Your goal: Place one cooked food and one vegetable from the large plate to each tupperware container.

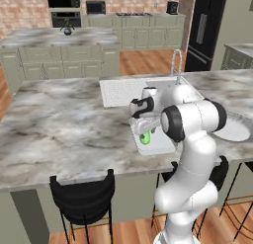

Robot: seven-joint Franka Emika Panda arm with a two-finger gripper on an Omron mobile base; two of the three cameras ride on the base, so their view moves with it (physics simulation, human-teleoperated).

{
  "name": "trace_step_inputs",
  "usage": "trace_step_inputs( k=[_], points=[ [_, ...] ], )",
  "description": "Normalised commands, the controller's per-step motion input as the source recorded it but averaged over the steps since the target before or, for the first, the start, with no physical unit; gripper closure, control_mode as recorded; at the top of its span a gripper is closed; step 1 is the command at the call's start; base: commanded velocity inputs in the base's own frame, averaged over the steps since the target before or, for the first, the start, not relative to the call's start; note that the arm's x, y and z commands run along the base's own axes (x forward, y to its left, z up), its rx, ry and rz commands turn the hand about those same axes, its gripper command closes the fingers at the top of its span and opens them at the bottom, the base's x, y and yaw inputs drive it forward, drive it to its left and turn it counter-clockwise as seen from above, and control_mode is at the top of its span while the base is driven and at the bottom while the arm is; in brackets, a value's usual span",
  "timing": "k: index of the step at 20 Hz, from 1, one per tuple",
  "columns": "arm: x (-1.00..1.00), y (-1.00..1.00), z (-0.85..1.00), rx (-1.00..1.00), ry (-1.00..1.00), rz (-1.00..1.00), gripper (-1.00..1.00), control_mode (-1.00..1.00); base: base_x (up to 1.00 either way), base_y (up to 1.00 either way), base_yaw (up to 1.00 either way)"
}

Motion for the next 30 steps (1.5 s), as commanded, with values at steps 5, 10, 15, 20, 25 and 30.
trace_step_inputs(
  k=[5, 10, 15, 20, 25, 30],
  points=[
    [-0.13, 0.0, 0.19, 0.0, -0.05, -0.04, -1.0, -1.0, 0.0, 0.0, 0.0],
    [-0.28, -0.07, 0.58, 0.0, -0.12, -0.11, -1.0, -1.0, 0.0, 0.0, 0.0],
    [-0.23, -0.4, 0.73, 0.02, -0.1, -0.37, -1.0, -1.0, 0.0, 0.0, 0.0],
    [-0.05, -0.78, 0.32, 0.03, -0.03, -0.55, -1.0, -1.0, 0.0, 0.0, 0.0],
    [0.05, -0.74, 0.03, 0.0, 0.02, -0.73, -1.0, -1.0, 0.0, 0.0, 0.0],
    [0.02, -0.93, 0.0, 0.0, 0.01, -0.64, -1.0, -1.0, 0.0, 0.0, 0.0]
  ],
)
